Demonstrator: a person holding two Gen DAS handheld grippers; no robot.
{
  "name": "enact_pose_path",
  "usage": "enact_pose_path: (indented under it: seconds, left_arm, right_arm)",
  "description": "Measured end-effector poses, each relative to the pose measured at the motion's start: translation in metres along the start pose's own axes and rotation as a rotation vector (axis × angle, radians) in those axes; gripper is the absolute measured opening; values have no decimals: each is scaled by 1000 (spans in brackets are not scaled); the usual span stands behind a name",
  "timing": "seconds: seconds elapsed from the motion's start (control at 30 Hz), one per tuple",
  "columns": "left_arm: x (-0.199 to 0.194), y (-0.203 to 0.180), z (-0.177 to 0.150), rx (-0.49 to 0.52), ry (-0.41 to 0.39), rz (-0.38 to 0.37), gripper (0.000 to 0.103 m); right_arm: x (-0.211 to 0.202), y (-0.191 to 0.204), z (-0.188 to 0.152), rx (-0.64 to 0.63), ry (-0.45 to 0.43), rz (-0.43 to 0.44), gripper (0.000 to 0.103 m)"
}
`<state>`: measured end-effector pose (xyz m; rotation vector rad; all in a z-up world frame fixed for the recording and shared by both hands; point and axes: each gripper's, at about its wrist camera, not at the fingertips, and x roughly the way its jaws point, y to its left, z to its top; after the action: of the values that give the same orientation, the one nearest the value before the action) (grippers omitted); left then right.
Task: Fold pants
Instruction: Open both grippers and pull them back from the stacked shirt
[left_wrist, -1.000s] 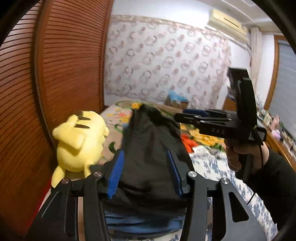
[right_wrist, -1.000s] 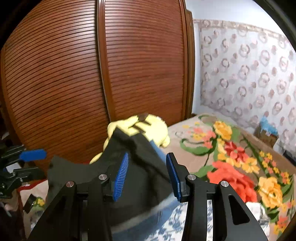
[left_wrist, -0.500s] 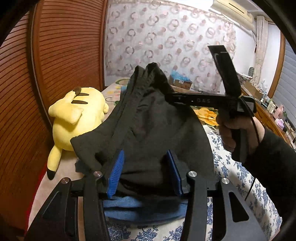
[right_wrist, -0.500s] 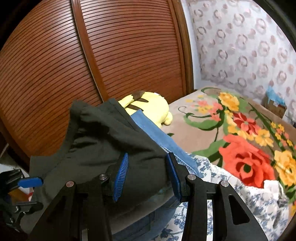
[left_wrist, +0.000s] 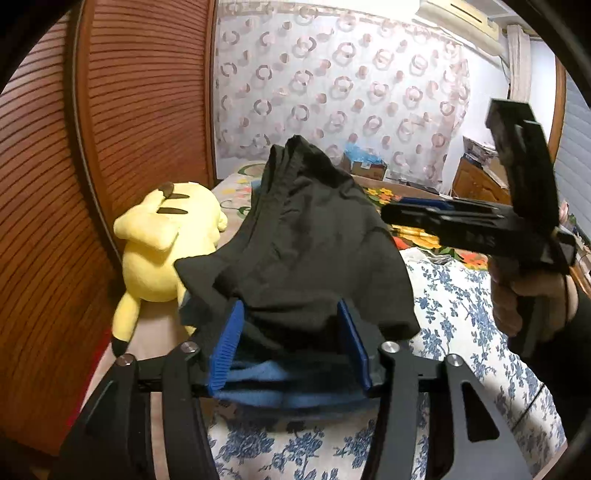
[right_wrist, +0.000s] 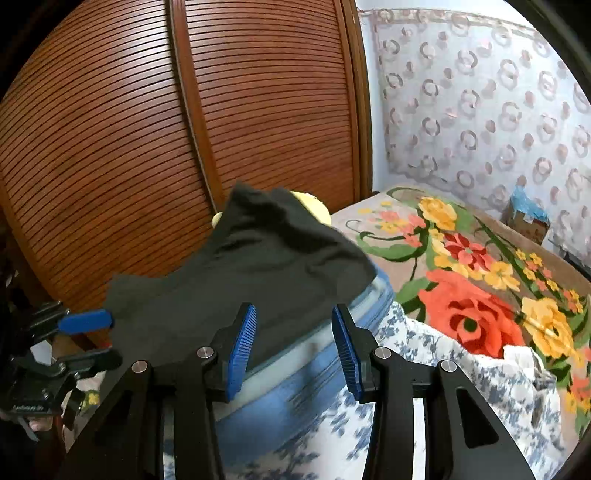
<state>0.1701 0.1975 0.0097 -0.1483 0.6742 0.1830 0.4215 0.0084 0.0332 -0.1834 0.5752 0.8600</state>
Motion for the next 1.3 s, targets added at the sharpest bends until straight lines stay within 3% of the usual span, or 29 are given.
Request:
enact_pose_path:
  seconds: [0.13,0.2,0.33,0.67,0.9,0.97,1.07,1.1,1.13,1.3]
  left_arm:
    - [-15,1,-4,7,-29,-1,83]
    - [-23,-1,-5,11,-40,-5,89]
    - [-37,-8,-9,40,-55,37,89]
    - [-75,-27,-15,64,-138,-35,89]
    - [-85,-45,-23,94,-147,-98,89]
    - [-85,-53,-26,108,-147,-118,85]
    - [-84,-63,-30,129,-137,-140,62]
    - [-86,-66,-33,136,-134,-146,48]
    - [-86,-70,-35,142,-131,-151,41]
    - [-90,-85,-42,160,-124,-175,37]
  right_arm:
    - [-25,11,-13,12,-18,0,44]
    - [-36,14,-21,18,-26,-3,44]
    - [-62,23,-38,27,-39,-23,44]
    - [-118,47,-68,57,-62,-84,46]
    - [-147,66,-78,69,-75,-125,47]
    - [-157,70,-86,75,-79,-136,47]
    - [-173,79,-95,78,-86,-162,47]
    - [-177,81,-98,80,-88,-168,47]
    - [-180,83,-99,83,-88,-171,48]
    - [-197,89,-110,94,-96,-197,48]
